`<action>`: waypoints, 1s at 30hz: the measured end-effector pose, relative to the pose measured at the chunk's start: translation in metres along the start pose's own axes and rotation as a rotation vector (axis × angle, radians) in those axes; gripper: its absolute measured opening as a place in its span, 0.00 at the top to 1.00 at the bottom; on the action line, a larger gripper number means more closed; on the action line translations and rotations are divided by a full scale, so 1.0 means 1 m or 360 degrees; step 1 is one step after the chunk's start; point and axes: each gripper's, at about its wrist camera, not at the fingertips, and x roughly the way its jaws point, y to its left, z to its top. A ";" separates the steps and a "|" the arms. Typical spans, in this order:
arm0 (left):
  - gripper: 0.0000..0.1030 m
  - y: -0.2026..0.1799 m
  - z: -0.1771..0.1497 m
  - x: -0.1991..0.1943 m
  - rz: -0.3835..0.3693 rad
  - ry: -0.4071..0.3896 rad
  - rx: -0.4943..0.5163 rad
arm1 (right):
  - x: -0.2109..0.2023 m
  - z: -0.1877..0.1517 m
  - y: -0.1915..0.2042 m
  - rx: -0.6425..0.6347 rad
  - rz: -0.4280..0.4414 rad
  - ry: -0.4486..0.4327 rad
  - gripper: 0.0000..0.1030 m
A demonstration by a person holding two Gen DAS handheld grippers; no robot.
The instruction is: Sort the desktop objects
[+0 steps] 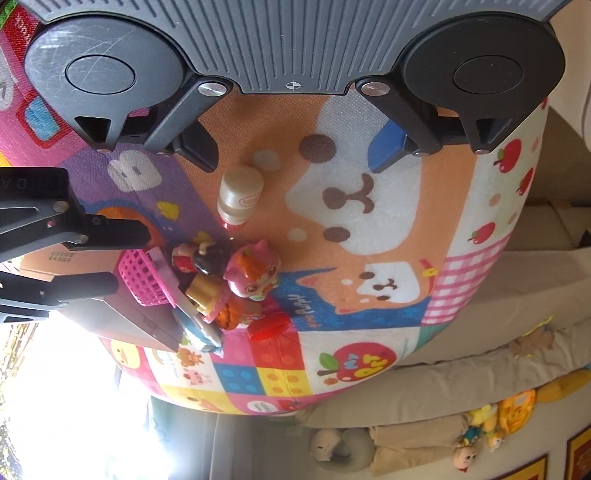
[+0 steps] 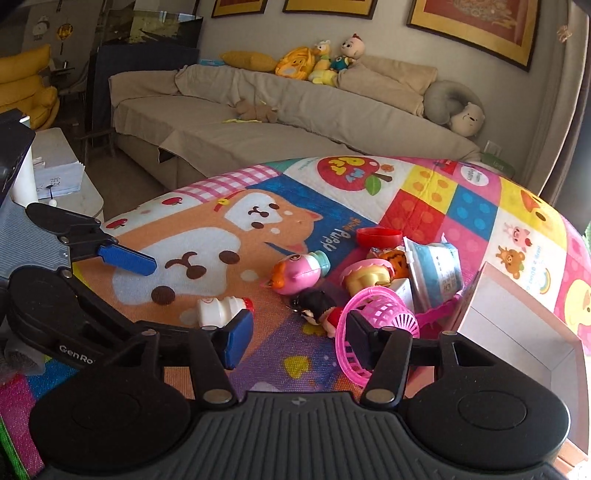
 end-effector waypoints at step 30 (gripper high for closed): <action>0.04 0.005 -0.002 -0.002 -0.0006 0.0027 -0.0072 | 0.058 0.003 -0.019 0.0075 -0.0042 -0.0018 0.32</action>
